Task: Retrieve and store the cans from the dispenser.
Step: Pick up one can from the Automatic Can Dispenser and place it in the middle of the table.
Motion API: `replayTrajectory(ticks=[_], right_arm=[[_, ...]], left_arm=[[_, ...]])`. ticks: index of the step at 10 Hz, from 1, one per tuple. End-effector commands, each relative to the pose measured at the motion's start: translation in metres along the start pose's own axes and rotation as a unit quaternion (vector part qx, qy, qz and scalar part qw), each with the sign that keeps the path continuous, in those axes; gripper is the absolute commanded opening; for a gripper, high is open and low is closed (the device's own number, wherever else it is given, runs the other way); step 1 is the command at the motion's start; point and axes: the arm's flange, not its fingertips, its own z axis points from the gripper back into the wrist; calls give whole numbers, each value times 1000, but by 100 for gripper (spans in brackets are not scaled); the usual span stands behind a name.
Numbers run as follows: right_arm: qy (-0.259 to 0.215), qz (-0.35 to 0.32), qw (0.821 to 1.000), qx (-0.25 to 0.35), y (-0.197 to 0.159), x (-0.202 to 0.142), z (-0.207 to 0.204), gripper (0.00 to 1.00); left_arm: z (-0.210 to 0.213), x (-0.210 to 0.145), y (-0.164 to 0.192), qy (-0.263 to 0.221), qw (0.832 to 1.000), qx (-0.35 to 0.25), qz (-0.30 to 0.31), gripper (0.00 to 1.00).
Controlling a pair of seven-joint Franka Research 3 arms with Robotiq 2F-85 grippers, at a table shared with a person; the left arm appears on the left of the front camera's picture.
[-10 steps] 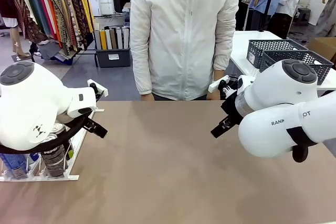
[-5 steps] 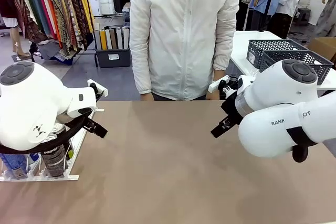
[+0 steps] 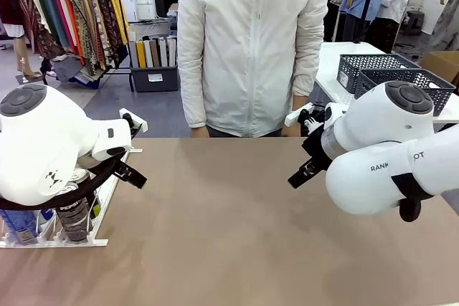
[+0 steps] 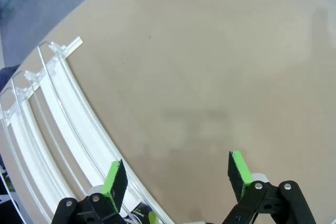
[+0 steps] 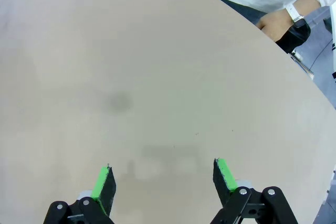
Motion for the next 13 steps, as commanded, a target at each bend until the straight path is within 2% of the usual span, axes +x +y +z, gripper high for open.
replayTrajectory(ticks=[1, 2, 3, 4, 5, 6, 7, 8, 9, 10, 11, 13], right_arm=[[0, 0, 1000, 0, 0, 0, 0, 100], [1, 25, 993, 119, 0, 4, 11, 100], [7, 22, 980, 198, -5, 4, 31, 100], [9, -20, 964, 264, -17, 5, 59, 100], [9, -110, 949, 294, -32, 5, 91, 100], [-12, -144, 922, 359, -50, -3, 124, 100], [-46, -180, 893, 410, -71, -24, 160, 100], [-85, -211, 868, 441, -96, -53, 189, 100], [-142, -259, 842, 453, -126, -88, 213, 100], [-202, -310, 810, 455, -157, -126, 229, 100], [-241, -357, 781, 452, -181, -162, 236, 100], [-279, -424, 733, 453, -213, -211, 233, 100]], left_arm=[[0, 0, 0, 0, 1000, 0, 0, 100], [13, 2, -2, -15, 996, -84, -11, 100], [47, 10, 3, -32, 983, -178, 15, 100], [85, 20, 8, -28, 975, -206, 82, 100], [122, 25, 15, -21, 958, -249, 144, 100], [155, 23, 28, -63, 942, -299, 141, 100], [192, 13, 48, -78, 913, -376, 141, 100], [221, -2, 75, -94, 896, -398, 172, 100], [245, -24, 114, -132, 881, -397, 220, 100], [257, -52, 154, -156, 867, -384, 276, 100], [256, -88, 189, -168, 847, -376, 336, 100], [231, -173, 240, -194, 779, -403, 441, 100]])
